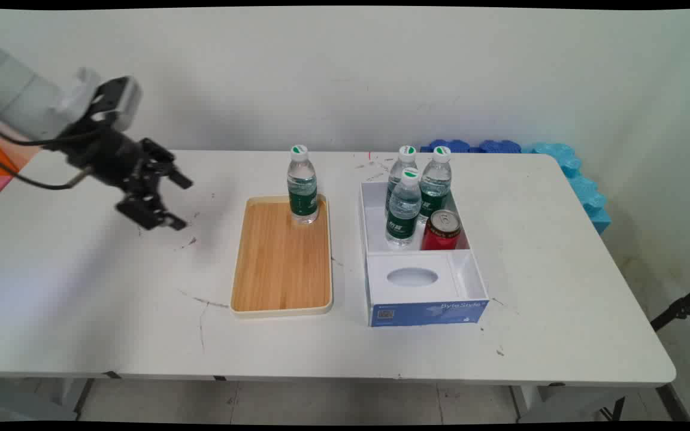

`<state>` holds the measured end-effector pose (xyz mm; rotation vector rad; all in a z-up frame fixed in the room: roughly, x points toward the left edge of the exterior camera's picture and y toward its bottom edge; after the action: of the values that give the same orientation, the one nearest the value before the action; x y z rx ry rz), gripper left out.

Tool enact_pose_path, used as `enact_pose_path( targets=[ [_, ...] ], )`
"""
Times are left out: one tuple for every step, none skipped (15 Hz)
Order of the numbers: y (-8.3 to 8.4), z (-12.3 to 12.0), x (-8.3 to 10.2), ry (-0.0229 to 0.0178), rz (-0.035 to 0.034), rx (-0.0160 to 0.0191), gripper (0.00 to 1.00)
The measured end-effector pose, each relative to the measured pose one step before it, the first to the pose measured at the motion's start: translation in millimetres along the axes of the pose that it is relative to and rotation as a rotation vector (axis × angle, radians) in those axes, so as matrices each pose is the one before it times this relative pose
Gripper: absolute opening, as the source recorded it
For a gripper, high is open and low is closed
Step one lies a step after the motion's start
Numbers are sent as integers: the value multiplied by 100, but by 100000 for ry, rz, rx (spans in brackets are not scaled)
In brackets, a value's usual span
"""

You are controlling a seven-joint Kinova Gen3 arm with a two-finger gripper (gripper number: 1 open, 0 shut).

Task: Pick up the green bottle from the white box

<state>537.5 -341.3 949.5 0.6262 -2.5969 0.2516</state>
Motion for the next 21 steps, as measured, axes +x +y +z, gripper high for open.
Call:
enact_pose_path(
  targets=[
    [139, 558, 1409, 1032, -17, 54, 100],
    [136, 668, 1485, 1141, 117, -35, 100],
    [101, 680, 1321, 1056, -37, 95, 100],
    [101, 837, 1518, 1187, -55, 164, 100],
    [80, 897, 1488, 1117, -74, 153, 100],
    [64, 850, 1269, 890, 42, 96, 100],
    [59, 982, 1405, 961, 209, 164, 100],
    [35, 1009, 1343, 929, 412, 181, 100],
    [26, 937, 1126, 751, 528, 149, 100],
    [14, 609, 714, 499, 362, 81, 100],
    [-4, 1134, 1207, 838, 633, 249, 100],
    [-13, 980, 969, 695, 522, 243, 100],
    [-44, 1165, 1061, 699, 540, 356, 100],
    [-11, 1010, 831, 584, 247, 412, 100],
    [-25, 1178, 922, 620, 40, 440, 100],
    [-13, 1193, 884, 558, -225, 392, 100],
    [24, 983, 671, 459, -430, 335, 100],
    [15, 628, 418, 296, -273, 193, 100],
    [29, 935, 580, 388, -394, 346, 100],
    [18, 590, 354, 226, -260, 222, 100],
    [26, 864, 481, 246, -388, 342, 100]
  ],
)
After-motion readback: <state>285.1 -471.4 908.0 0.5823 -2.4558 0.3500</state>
